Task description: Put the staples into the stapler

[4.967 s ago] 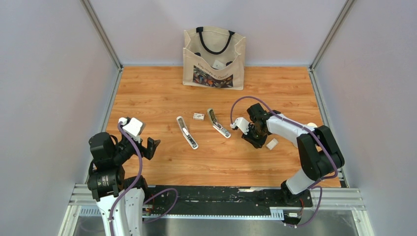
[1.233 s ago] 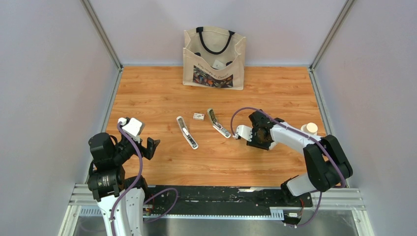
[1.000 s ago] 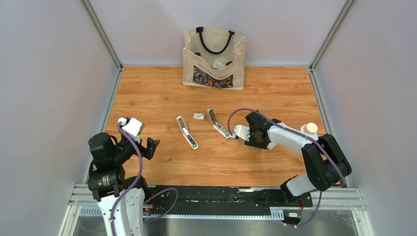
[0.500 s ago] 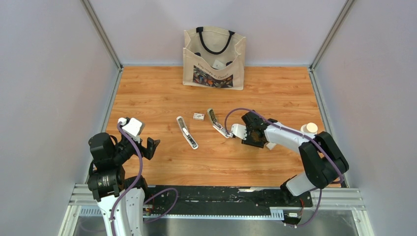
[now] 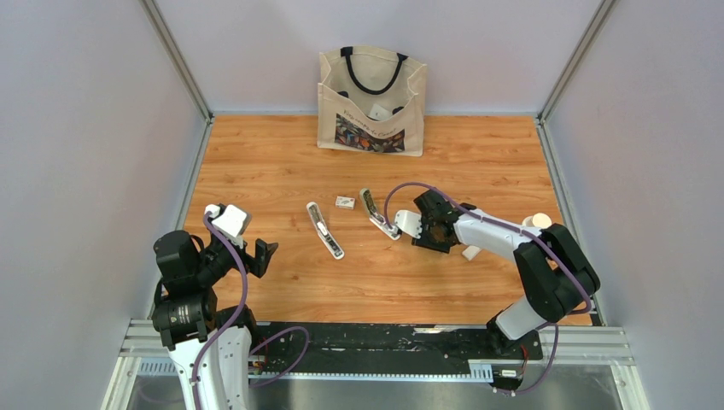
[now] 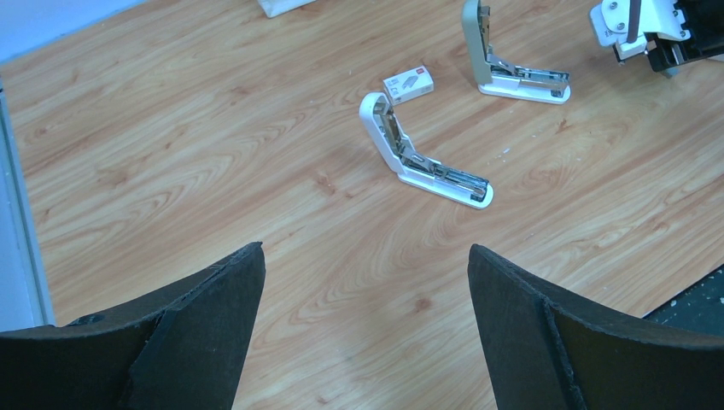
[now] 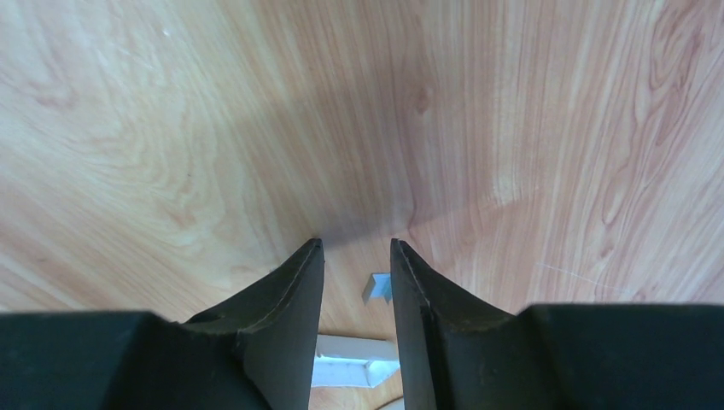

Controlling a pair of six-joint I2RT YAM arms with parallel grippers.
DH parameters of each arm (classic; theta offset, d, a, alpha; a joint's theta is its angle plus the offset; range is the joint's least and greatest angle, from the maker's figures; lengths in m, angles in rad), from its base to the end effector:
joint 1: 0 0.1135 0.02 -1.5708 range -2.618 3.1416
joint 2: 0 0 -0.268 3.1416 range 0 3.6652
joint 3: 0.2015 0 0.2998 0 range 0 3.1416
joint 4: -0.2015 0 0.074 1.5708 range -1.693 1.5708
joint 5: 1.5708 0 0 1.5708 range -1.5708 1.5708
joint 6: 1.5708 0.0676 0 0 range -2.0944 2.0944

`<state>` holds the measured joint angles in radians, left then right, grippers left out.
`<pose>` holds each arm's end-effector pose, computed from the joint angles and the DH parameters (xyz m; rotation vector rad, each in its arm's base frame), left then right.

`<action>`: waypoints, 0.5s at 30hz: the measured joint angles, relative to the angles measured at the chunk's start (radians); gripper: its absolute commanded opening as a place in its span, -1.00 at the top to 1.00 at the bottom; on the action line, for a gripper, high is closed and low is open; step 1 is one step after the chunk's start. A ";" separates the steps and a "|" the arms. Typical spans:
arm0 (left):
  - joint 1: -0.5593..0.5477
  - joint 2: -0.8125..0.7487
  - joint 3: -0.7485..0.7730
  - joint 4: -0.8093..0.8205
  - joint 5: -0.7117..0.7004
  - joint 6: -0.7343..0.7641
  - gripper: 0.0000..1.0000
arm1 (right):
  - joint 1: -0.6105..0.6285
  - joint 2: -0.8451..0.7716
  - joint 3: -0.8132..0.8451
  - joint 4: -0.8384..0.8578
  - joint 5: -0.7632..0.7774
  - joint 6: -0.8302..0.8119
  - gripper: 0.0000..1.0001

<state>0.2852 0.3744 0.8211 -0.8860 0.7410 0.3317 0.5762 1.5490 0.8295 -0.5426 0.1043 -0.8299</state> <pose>0.1296 -0.0096 0.3398 0.4986 1.8368 -0.3277 0.2701 0.1671 0.0984 -1.8196 2.1828 -0.2031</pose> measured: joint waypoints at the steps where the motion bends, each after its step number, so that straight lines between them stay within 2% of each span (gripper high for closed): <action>1: 0.000 0.000 0.000 0.000 0.001 0.000 -0.92 | 0.002 0.000 0.003 -0.002 -0.010 0.004 0.21; 6: 0.003 0.000 0.000 0.000 0.002 0.000 -0.93 | 0.006 0.002 0.010 -0.005 -0.054 0.021 0.21; 15: 0.005 0.000 0.000 0.000 0.002 0.000 -0.93 | 0.004 0.001 0.017 -0.010 -0.040 0.064 0.20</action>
<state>0.2897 0.3744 0.8211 -0.8860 0.7433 0.3317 0.5800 1.5501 0.8467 -0.5529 0.0639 -0.7658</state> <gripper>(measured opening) 0.961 0.397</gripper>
